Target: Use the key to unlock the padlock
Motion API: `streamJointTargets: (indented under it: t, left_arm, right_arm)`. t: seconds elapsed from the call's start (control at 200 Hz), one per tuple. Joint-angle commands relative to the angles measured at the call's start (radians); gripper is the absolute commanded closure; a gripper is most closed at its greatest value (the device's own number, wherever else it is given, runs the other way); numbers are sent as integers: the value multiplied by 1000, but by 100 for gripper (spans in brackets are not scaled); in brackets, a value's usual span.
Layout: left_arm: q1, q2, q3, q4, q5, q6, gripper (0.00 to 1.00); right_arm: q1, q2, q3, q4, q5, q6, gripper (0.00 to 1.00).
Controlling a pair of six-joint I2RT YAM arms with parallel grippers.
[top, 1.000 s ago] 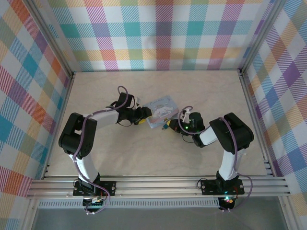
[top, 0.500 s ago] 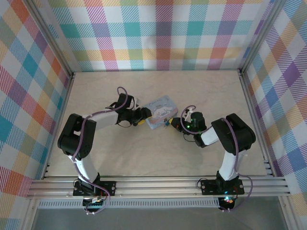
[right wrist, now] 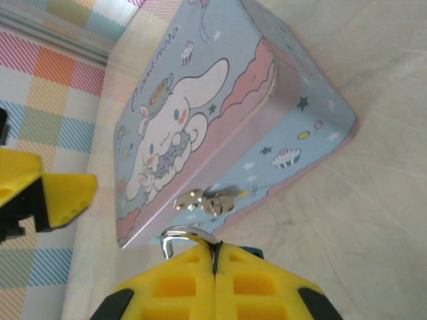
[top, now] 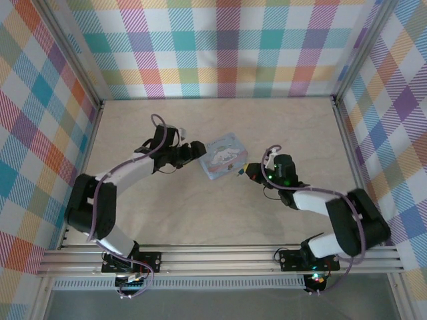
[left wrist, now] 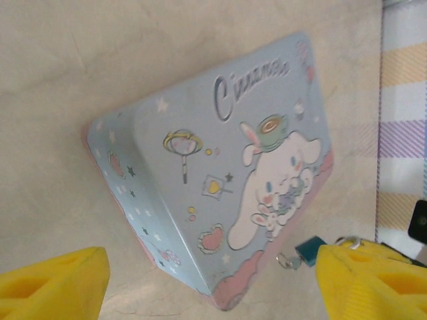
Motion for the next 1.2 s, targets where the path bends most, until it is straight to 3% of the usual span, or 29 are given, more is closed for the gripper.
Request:
streamJointTargets:
  t: [0.0, 0.145, 0.28, 0.78, 1.015, 1.195]
  left_arm:
    - [7, -93, -35, -60, -116, 71, 18]
    - [8, -192, -79, -71, -218, 93, 16]
    - [9, -265, -114, -77, -302, 96, 15]
    - [9, -325, -97, -139, -376, 119, 13]
    - [9, -349, -77, -197, -432, 123, 13]
    - [10, -388, -67, -207, -576, 141, 9]
  right_arm:
    - [-2, -134, -7, -298, 35, -51, 100]
    - [0, -286, -10, -561, 45, -48, 100]
    - [4, -349, -33, -701, 47, -18, 100]
    - [4, -156, -14, -659, 74, -22, 100]
    - [4, -169, 29, -700, 109, -43, 79]
    - [2, -246, 117, -813, 193, -118, 67]
